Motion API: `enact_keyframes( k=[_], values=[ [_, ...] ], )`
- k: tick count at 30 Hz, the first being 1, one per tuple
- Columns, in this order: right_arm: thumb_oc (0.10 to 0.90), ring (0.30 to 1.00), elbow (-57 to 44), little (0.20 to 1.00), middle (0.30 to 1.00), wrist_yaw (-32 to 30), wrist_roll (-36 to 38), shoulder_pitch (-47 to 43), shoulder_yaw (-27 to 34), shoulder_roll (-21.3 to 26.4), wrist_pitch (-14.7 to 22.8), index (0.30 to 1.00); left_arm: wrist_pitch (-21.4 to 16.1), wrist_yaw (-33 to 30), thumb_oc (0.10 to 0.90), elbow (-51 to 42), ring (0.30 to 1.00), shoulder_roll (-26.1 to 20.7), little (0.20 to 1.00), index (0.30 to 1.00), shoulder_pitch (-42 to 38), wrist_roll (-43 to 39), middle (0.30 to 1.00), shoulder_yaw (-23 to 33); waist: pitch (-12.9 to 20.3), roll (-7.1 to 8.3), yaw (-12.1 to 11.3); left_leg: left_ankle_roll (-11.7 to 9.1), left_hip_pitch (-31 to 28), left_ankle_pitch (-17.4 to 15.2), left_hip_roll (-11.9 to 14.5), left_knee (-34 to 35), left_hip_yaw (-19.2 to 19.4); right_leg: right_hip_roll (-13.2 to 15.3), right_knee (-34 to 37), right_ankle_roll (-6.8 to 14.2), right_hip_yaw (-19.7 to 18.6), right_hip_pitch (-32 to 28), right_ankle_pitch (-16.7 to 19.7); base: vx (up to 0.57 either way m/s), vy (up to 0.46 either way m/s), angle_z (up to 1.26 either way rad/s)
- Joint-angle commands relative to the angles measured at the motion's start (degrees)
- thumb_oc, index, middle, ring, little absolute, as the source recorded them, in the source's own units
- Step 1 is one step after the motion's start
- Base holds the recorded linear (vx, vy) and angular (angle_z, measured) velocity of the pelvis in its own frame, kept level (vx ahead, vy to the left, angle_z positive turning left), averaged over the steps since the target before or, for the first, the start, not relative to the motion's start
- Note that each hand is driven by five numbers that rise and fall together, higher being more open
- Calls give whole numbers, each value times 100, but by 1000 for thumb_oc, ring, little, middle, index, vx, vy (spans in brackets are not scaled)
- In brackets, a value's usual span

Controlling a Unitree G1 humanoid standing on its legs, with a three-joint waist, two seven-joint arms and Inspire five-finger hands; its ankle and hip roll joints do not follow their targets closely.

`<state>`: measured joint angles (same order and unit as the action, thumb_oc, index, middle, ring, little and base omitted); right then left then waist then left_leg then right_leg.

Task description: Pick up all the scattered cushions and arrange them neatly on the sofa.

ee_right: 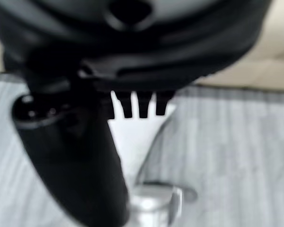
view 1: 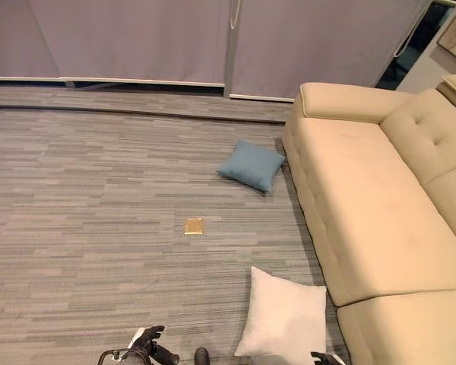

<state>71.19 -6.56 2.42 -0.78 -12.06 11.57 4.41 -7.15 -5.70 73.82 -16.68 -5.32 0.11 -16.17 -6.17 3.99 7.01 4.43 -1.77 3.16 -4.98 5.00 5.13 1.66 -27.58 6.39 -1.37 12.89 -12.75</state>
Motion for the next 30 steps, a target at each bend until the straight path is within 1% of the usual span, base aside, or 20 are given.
enact_keyframes(
  k=[1, 4, 8, 10, 11, 12, 13, 14, 15, 16, 17, 18, 19, 20, 22, 24, 25, 26, 28, 30],
  values=[
    [800, 900, 46, 900, 900, -94, -56, -191, -44, 224, 104, 900, -158, -26, 800, -165, 900, -170, 900, 900, 119, 31, 900, 188, 201, 238, -152, -324, 357, -894, 235, -856, -128, -111, 1341, 41, 13, -610, 1219, 118, 44, -21],
    [800, 900, 17, 900, 900, -114, -57, -162, -45, 256, 119, 900, -165, -26, 800, -161, 900, -155, 900, 900, 158, 72, 900, 224, 329, 286, -201, -348, 276, -1011, 217, -912, 31, -128, 1814, -41, 97, -941, 1001, 84, -20, -23],
    [800, 900, 29, 900, 900, -106, -22, -120, -29, 300, 103, 900, -160, -5, 800, -176, 900, -105, 900, 900, 204, 103, 900, 209, 388, 308, -179, -425, 229, -1099, 272, -1054, 161, -206, 2035, -109, -50, -1091, 976, 66, -61, -37],
    [800, 900, 25, 900, 900, -101, 50, -23, 6, 338, 108, 900, -158, 8, 800, -188, 900, -112, 900, 900, 198, 164, 900, 124, 322, 387, -103, -597, 492, -946, 415, -1905, 249, -265, 2164, -257, -242, -1233, 981, 21, -107, -38],
    [800, 900, 24, 900, 900, -101, 50, -23, 7, 337, 108, 900, -158, 8, 800, -187, 900, -112, 900, 900, 196, 164, 900, 123, 325, 379, -102, -602, 522, -968, 428, -1951, 245, -275, 2163, -261, -238, -1224, 985, -37, -124, -32],
    [800, 900, -10, 900, 900, -122, 131, -41, 8, 412, 99, 900, -145, 15, 800, -234, 900, -88, 900, 900, 105, 114, 900, 63, 172, 425, -102, -655, 959, -726, 574, -2830, 228, -364, 2125, -416, -432, -1285, 993, -4, -56, -22],
    [800, 900, -20, 900, 900, -116, 190, -37, 21, 454, 89, 900, -152, 11, 800, -242, 900, -27, 900, 900, 73, 64, 900, 33, 161, 412, -134, -571, 1100, -805, 495, -2780, 8, -418, 2077, -428, -678, -1321, 969, 97, -35, -47],
    [800, 900, -31, 900, 900, -121, 207, -45, 34, 491, 101, 900, -172, -10, 800, -214, 900, 60, 900, 900, 51, 20, 900, -7, 208, 413, -164, -558, 1168, -945, 376, -2328, -307, -443, 2133, -391, -983, -1407, 964, 187, 51, -69],
    [800, 900, -22, 900, 900, -128, 197, -56, 6, 497, 103, 900, -196, -25, 800, -195, 900, 93, 900, 900, 20, -19, 900, -12, 192, 401, -219, -599, 1173, -873, 304, -2005, -574, -480, 2177, -380, -1180, -1505, 944, 205, 45, -218],
    [800, 900, -6, 900, 900, -130, 176, -74, -21, 502, 88, 900, -208, -30, 800, -183, 900, 117, 900, 900, -7, -60, 900, -13, 193, 381, -262, -636, 1210, -744, 256, -1737, -829, -516, 2213, -383, -1326, -1551, 947, 149, 28, -276],
    [800, 900, 5, 900, 900, -148, 150, -106, -44, 515, 83, 900, -226, -34, 800, -167, 900, 136, 900, 900, -40, -110, 900, -16, 189, 356, -332, -679, 1323, -518, 196, -1484, -1230, -589, 2230, -376, -1542, -1597, 959, 172, 48, -288],
    [800, 900, 10, 900, 900, -179, 100, -217, -98, 532, 79, 900, -254, -49, 800, -125, 900, 170, 900, 900, -97, -197, 900, 9, 151, 280, -446, -743, 1499, -228, 111, -1199, -1846, -691, 2273, -336, -1881, -1679, 956, 209, 116, -156],
    [800, 900, 13, 900, 900, -154, 99, -250, -89, 517, 63, 900, -232, -28, 800, -26, 900, 190, 900, 900, -74, -180, 900, 26, 159, 258, -466, -741, 1334, -275, 127, -984, -1930, -696, 2320, -270, -2106, -1758, 924, 243, 179, -141],
    [800, 900, 21, 900, 900, -136, 83, -223, -84, 488, 52, 900, -212, -13, 800, 12, 900, 207, 900, 900, -48, -138, 900, 15, 229, 236, -459, -746, 1256, -241, 192, -902, -1859, -666, 2333, -235, -2171, -1735, 932, 304, 283, -223],
    [800, 900, 19, 900, 900, -115, 59, -194, -82, 419, 34, 900, -200, 28, 800, 17, 900, 192, 900, 900, 32, -48, 900, 37, 359, 276, -413, -602, 1092, -395, 216, -963, -1436, -394, 2229, -10, -2453, -1638, 1066, 298, 316, -220],
    [800, 900, -1, 900, 900, -95, 106, -202, -56, 382, 31, 900, -197, 34, 800, -14, 900, 140, 900, 900, -9, -13, 900, 25, 380, 275, -388, -486, 1021, -472, 233, -935, -1207, -304, 2082, 98, -2515, -1497, 1117, 101, 176, -83],
    [800, 900, -1, 900, 900, -95, 106, -205, -55, 381, 30, 900, -197, 34, 800, -13, 900, 139, 900, 900, -12, -13, 900, 25, 394, 270, -400, -491, 1038, -456, 245, -925, -1196, -313, 2086, 101, -2529, -1472, 1134, 41, 149, -120],
    [800, 900, -17, 900, 900, -86, 123, -251, -64, 343, 33, 900, -181, 27, 800, -45, 900, 81, 900, 900, -69, 13, 900, 18, 371, 261, -371, -421, 1003, -505, 289, -894, -976, -283, 1836, 204, -2519, -1271, 1240, 3, 121, -108],
    [800, 900, -51, 900, 900, -80, 108, -283, -92, 316, 47, 900, -182, 19, 800, -92, 900, 10, 900, 900, -130, -7, 900, 19, 308, 244, -388, -368, 980, -572, 320, -887, -805, -196, 1604, 227, -2131, -1064, 1251, -7, 143, -55],
    [800, 900, -49, 900, 900, -106, 25, -259, -93, 336, 72, 900, -192, -2, 800, -141, 900, -27, 900, 900, -148, -59, 900, 45, 272, 168, -503, -360, 913, -628, 392, -862, -611, 135, 1557, 111, -851, -908, 1046, 3, 110, -71]
  ],
)
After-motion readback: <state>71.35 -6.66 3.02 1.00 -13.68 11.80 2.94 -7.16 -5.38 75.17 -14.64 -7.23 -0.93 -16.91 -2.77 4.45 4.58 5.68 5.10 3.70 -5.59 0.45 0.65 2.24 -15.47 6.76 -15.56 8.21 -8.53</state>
